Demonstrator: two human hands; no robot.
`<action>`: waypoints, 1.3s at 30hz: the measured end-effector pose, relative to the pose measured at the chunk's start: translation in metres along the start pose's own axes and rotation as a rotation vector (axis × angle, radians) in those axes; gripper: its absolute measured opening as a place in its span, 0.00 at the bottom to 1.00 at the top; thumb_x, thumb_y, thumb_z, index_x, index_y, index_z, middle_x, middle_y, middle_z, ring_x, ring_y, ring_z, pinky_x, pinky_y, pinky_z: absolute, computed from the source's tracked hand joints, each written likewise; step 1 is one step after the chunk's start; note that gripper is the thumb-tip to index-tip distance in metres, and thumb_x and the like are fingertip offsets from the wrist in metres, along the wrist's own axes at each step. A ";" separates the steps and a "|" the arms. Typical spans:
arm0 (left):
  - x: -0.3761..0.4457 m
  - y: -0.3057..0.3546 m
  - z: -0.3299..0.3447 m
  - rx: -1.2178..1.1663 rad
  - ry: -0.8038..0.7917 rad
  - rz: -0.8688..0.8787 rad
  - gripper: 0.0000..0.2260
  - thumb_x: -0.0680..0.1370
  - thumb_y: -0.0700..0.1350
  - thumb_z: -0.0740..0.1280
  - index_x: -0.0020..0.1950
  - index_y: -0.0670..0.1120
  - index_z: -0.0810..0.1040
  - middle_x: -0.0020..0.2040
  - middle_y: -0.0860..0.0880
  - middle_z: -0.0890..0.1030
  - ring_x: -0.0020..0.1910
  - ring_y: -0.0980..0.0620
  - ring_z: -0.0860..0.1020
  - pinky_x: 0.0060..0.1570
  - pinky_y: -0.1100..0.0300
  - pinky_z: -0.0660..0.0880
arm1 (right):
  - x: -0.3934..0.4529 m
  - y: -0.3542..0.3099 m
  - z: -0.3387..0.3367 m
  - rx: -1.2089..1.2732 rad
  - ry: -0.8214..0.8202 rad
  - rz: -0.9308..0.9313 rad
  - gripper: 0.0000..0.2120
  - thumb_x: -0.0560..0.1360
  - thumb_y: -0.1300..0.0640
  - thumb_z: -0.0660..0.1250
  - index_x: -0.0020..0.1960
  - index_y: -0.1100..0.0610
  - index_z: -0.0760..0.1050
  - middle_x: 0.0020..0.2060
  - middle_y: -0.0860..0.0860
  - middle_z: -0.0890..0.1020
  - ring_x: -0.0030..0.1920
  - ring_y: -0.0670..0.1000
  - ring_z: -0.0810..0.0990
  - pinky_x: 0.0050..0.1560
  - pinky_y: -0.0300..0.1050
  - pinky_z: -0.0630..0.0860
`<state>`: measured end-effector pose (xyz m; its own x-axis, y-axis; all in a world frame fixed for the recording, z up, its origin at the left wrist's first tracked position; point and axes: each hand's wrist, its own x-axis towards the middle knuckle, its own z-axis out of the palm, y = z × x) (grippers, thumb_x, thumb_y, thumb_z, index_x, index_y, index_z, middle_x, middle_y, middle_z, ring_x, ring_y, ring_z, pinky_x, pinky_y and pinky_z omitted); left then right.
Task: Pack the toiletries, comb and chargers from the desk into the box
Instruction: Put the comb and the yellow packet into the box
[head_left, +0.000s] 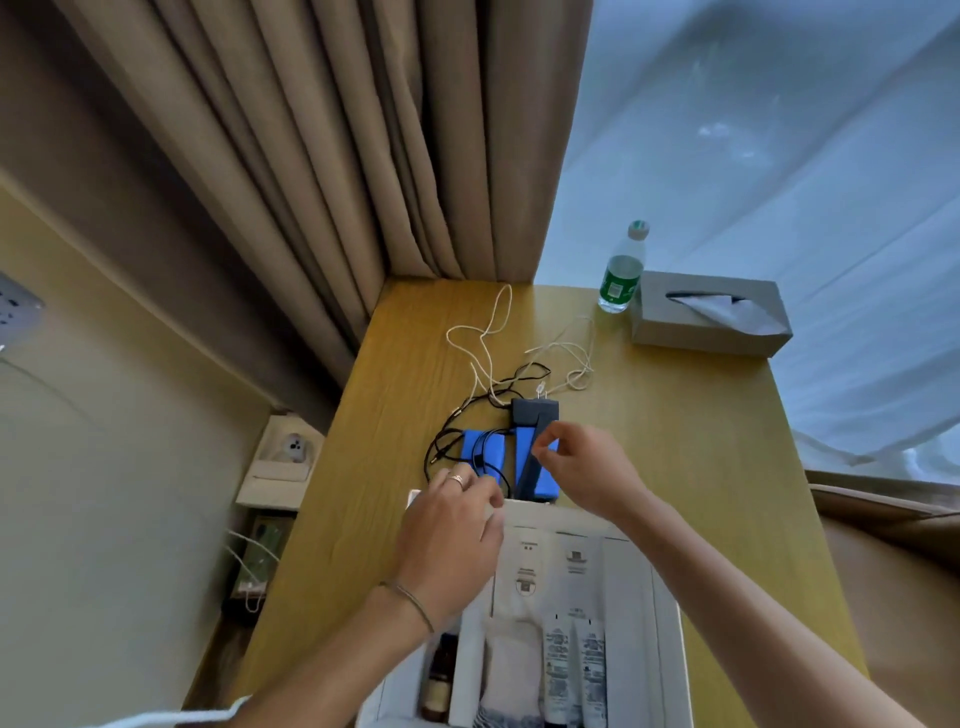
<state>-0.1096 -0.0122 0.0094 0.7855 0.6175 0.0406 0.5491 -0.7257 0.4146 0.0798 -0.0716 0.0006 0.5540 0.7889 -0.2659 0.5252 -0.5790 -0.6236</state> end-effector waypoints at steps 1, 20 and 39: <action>0.009 -0.002 -0.001 -0.034 0.003 -0.028 0.04 0.78 0.49 0.63 0.49 0.53 0.78 0.48 0.56 0.75 0.50 0.56 0.72 0.43 0.61 0.73 | 0.011 0.003 -0.001 -0.046 -0.016 0.004 0.08 0.79 0.55 0.61 0.47 0.50 0.79 0.28 0.44 0.75 0.28 0.44 0.72 0.27 0.39 0.63; 0.064 -0.049 0.003 -0.166 -0.079 -0.263 0.06 0.79 0.45 0.65 0.51 0.56 0.79 0.52 0.60 0.76 0.48 0.60 0.75 0.42 0.65 0.75 | 0.109 0.061 0.049 -0.207 -0.140 0.364 0.19 0.74 0.36 0.69 0.42 0.52 0.74 0.35 0.48 0.81 0.33 0.47 0.80 0.28 0.41 0.73; 0.132 0.021 0.074 -0.081 -0.760 0.054 0.10 0.72 0.45 0.75 0.51 0.52 0.79 0.44 0.56 0.81 0.43 0.55 0.79 0.42 0.58 0.78 | 0.078 0.099 -0.042 0.478 0.228 0.456 0.07 0.73 0.58 0.69 0.36 0.59 0.79 0.28 0.51 0.77 0.27 0.49 0.77 0.28 0.40 0.72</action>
<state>0.0272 0.0313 -0.0439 0.8072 0.1826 -0.5614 0.5048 -0.7064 0.4961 0.2017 -0.0763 -0.0514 0.8007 0.3953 -0.4502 -0.1053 -0.6469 -0.7553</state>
